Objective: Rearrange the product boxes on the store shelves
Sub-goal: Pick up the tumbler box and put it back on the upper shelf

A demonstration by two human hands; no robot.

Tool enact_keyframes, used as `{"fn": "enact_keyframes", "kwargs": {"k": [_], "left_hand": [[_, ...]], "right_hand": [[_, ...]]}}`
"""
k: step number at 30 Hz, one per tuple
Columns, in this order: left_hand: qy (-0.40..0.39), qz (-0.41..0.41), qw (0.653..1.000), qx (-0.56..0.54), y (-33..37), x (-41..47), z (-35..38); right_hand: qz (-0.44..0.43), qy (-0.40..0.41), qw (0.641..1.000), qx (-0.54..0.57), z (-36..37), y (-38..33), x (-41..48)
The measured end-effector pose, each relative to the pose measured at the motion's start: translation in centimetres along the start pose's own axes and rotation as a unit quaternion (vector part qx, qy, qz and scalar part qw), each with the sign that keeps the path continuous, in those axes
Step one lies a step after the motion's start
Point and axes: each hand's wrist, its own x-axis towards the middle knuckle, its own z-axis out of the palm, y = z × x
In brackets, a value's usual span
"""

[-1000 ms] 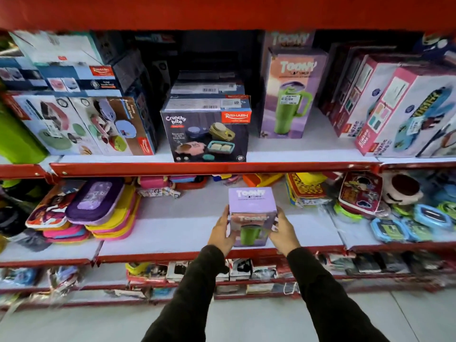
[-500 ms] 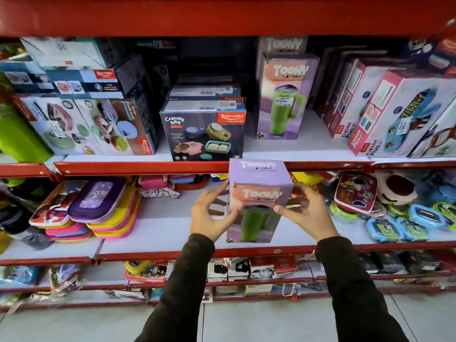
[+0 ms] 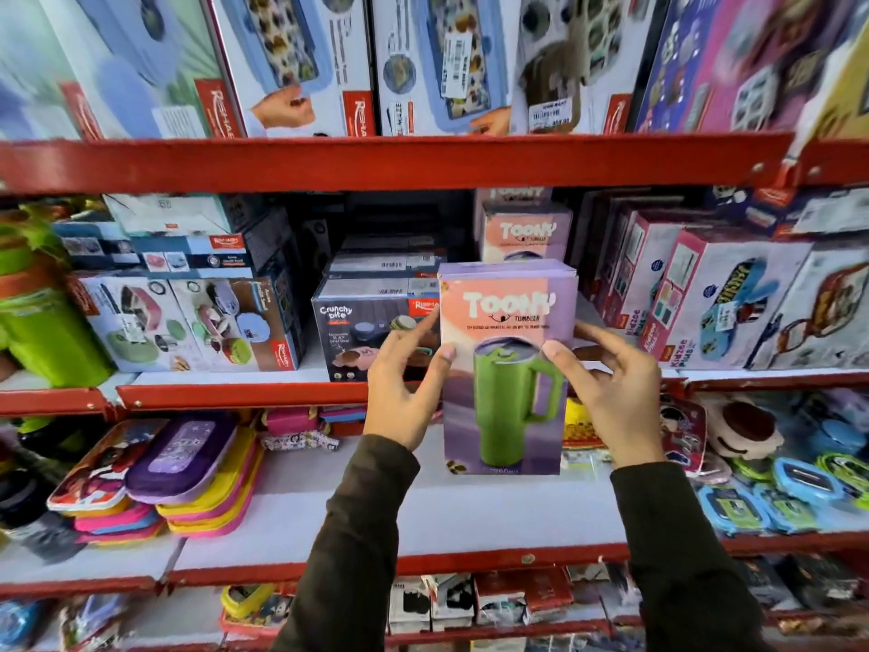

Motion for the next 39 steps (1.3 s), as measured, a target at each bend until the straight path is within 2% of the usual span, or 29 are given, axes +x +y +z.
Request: {"fn": "enact_keyframes", "kwargs": {"k": [12,20,33,39], "left_hand": [[0.001,0.006,1.0,-0.007,1.5,1.1,1.3],[-0.039,0.025,0.999,-0.002,3.4,4.8,4.7],[-0.083,-0.09,0.989,0.086,0.5,7.9,9.7],[-0.087,-0.105,0.985,0.102,0.1,8.8,10.6]], "right_hand": [[-0.028,0.012,0.999,-0.017,-0.9,-0.3,1.2],[-0.048,0.035,0.997,-0.044,-2.4,-0.5,5.1],[0.007,-0.022,0.994,-0.111,-1.8,4.0,9.2],[0.016,-0.026,0.987,-0.159,-1.3,4.8,10.3]]}}
